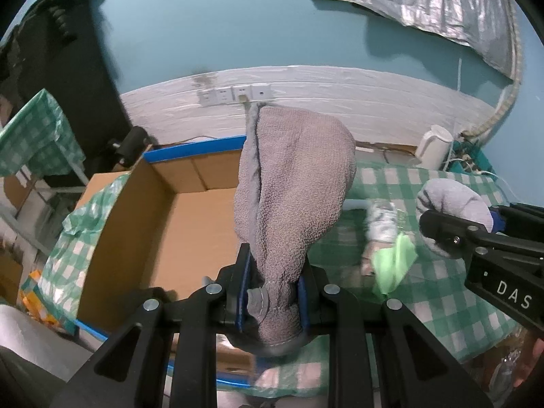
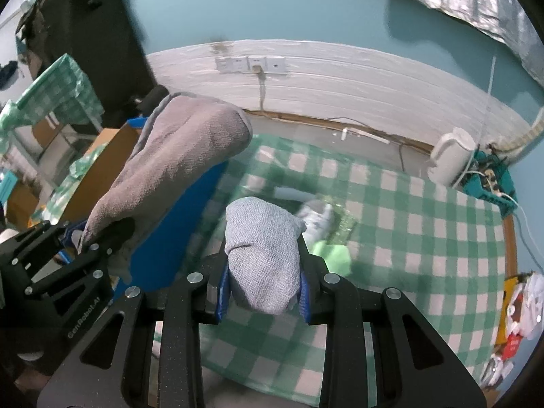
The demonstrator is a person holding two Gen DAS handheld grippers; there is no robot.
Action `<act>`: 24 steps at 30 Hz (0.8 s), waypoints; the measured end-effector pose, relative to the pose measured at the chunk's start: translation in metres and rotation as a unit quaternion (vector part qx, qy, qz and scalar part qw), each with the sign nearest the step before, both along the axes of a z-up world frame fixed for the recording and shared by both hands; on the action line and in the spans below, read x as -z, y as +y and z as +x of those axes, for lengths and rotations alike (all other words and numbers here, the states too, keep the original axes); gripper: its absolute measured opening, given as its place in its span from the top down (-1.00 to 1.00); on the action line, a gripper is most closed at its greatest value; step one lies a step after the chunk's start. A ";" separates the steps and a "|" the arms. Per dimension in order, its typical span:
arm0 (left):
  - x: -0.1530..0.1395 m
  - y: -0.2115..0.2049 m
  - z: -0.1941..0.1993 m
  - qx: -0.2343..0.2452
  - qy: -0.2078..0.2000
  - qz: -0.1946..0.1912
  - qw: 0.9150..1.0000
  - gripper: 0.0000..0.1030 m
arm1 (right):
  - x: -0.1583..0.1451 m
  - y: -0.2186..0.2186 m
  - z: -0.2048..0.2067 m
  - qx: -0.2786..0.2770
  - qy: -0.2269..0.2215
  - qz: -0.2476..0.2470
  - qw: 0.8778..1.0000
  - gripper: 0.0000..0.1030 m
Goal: Organize soft objects
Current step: 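Lift the fleece sock with the left gripper while the right lifts the light grey sock, then lower both socks into the box and open both grippers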
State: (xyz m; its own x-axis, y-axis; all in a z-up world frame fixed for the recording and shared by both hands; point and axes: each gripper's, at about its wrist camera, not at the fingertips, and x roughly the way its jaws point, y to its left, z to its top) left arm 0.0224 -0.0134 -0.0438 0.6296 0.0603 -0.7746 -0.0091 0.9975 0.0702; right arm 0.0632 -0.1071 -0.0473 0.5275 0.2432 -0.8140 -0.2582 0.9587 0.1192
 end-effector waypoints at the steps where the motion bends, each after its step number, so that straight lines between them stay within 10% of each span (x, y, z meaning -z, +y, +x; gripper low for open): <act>1: 0.000 0.004 0.000 -0.004 -0.001 0.000 1.000 0.55 | 0.000 0.005 0.002 -0.004 0.000 0.000 1.000 0.41; 24: 0.027 0.110 0.000 -0.099 0.033 -0.011 0.994 0.55 | 0.019 0.135 0.029 -0.101 0.022 -0.017 0.994 0.41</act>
State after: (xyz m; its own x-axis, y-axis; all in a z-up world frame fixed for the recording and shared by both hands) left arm 0.0226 0.0967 -0.0705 0.5542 0.1601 -0.8168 -0.2021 0.9778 0.0545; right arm 0.0923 0.0280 -0.0667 0.4335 0.3128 -0.8452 -0.4415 0.8913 0.1034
